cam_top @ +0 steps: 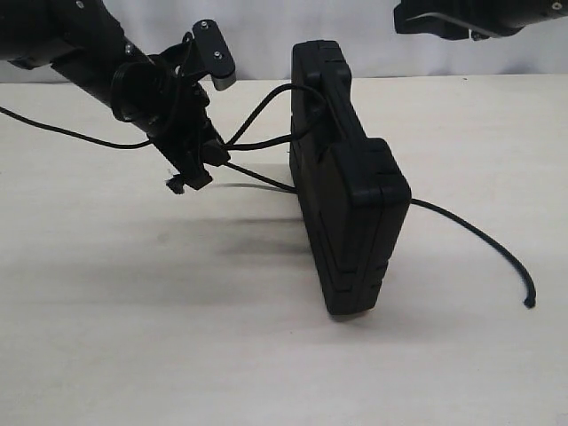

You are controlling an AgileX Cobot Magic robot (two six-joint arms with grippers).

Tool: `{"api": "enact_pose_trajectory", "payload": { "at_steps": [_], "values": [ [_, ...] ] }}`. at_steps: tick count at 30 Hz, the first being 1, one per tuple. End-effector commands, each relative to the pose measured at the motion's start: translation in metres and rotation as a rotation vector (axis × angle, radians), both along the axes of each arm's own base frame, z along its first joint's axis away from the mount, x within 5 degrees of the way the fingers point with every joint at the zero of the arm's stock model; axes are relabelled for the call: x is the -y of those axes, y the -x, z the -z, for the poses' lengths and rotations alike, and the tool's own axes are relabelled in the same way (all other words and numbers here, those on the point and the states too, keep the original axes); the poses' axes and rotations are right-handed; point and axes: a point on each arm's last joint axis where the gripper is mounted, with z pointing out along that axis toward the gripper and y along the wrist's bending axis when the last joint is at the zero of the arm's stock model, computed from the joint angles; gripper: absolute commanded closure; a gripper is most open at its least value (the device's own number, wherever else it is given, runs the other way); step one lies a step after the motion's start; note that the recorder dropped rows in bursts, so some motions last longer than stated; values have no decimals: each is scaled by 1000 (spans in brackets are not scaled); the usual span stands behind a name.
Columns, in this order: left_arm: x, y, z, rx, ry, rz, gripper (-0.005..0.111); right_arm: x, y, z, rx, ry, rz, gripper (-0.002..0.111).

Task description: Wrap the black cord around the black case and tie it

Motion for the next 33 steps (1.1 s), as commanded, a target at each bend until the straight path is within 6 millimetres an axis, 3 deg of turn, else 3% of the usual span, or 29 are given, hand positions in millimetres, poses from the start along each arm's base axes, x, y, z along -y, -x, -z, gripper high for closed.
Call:
{"api": "enact_pose_trajectory", "payload": {
  "at_steps": [1,8,18,27,33],
  "values": [
    [2,1,-6,7,16,-3,107,1,2,0,-15,-4,8,80],
    [17,6,-2,41,-15,49,107,1,0,4,-31,0,6,80],
    [15,6,12,-18,-71,64,107,-2,-3,10,-63,-12,-2,80],
    [29,-2,-16,-31,38,19,107,-6,-9,18,-100,-28,-13,80],
    [31,-1,-19,-42,41,28,107,-9,-7,17,-97,-55,-49,80]
  ]
}}
